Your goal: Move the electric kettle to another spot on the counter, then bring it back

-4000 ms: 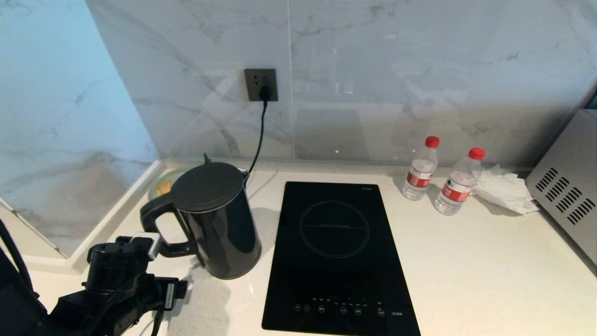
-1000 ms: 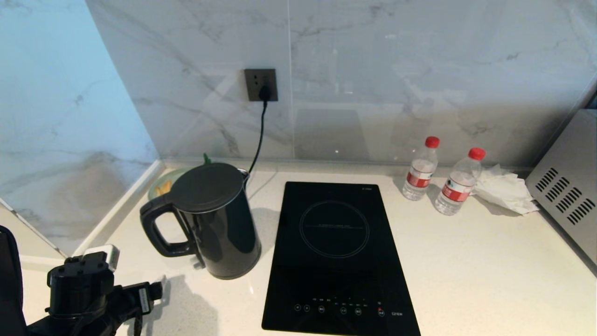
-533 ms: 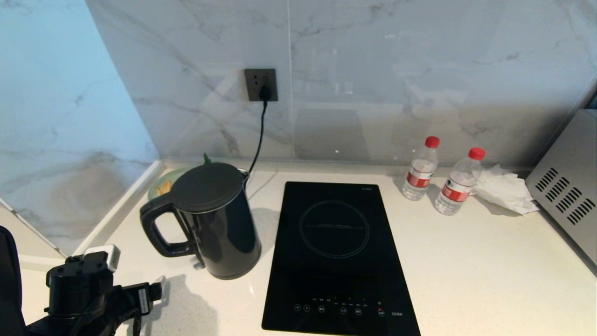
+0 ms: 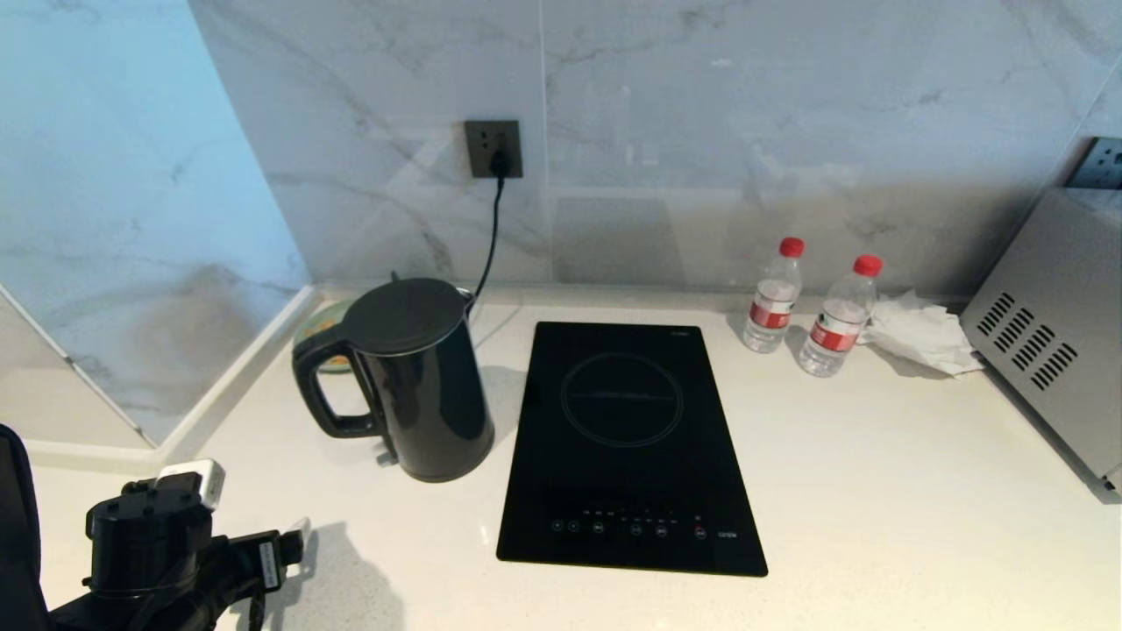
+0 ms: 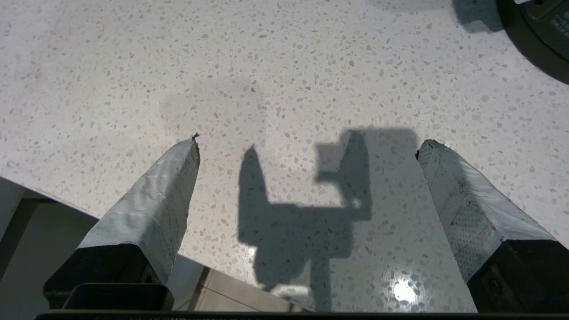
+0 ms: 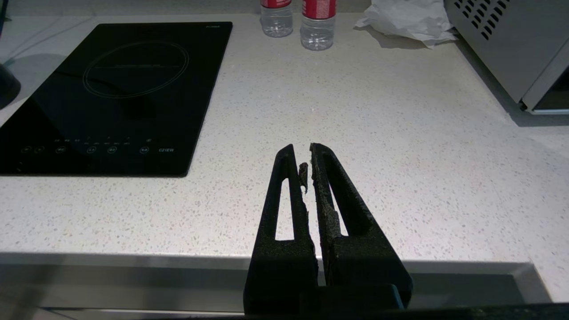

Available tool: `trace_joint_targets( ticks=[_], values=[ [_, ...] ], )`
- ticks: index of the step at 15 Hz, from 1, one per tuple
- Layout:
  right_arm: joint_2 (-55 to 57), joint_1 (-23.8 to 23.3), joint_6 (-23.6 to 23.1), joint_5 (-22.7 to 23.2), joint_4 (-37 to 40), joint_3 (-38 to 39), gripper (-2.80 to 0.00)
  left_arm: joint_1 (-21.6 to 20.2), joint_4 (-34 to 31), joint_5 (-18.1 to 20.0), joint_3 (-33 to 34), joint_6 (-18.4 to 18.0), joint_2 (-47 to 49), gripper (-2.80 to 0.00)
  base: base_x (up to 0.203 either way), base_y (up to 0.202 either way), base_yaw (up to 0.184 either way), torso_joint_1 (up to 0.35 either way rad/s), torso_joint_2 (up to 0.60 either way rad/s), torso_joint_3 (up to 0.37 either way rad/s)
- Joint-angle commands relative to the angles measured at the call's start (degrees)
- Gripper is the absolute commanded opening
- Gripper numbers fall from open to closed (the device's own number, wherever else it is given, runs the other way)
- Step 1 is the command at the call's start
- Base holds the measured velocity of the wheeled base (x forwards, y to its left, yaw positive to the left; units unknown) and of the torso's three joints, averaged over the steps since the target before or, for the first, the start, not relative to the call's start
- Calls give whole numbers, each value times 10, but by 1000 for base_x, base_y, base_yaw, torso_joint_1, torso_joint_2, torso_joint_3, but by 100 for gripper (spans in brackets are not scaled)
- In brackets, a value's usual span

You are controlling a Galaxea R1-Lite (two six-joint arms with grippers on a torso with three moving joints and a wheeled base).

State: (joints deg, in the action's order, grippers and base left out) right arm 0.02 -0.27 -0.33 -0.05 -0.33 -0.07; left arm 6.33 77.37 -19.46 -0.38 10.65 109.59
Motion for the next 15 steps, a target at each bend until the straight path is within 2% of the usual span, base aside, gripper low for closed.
trace_joint_targets(
  ticks=[1,6,9,12,15],
  values=[
    [0,0,0,0,0,0,-280,0,5,-1,-1,1,0,0,-64,0,-2,-11,-7,2],
    [0,0,0,0,0,0,-280,4,5,-1,-3,0,0,0,0,0,0,0,0,0],
    [0,0,0,0,0,0,-280,20,3,-5,-24,0,10,0,0,0,0,0,0,0],
    [0,0,0,0,0,0,-280,50,3,-41,-39,6,42,0,0,0,0,0,0,0],
    [0,0,0,0,0,0,-280,65,2,-66,-73,39,66,0,0,0,0,0,0,0]
  ],
)
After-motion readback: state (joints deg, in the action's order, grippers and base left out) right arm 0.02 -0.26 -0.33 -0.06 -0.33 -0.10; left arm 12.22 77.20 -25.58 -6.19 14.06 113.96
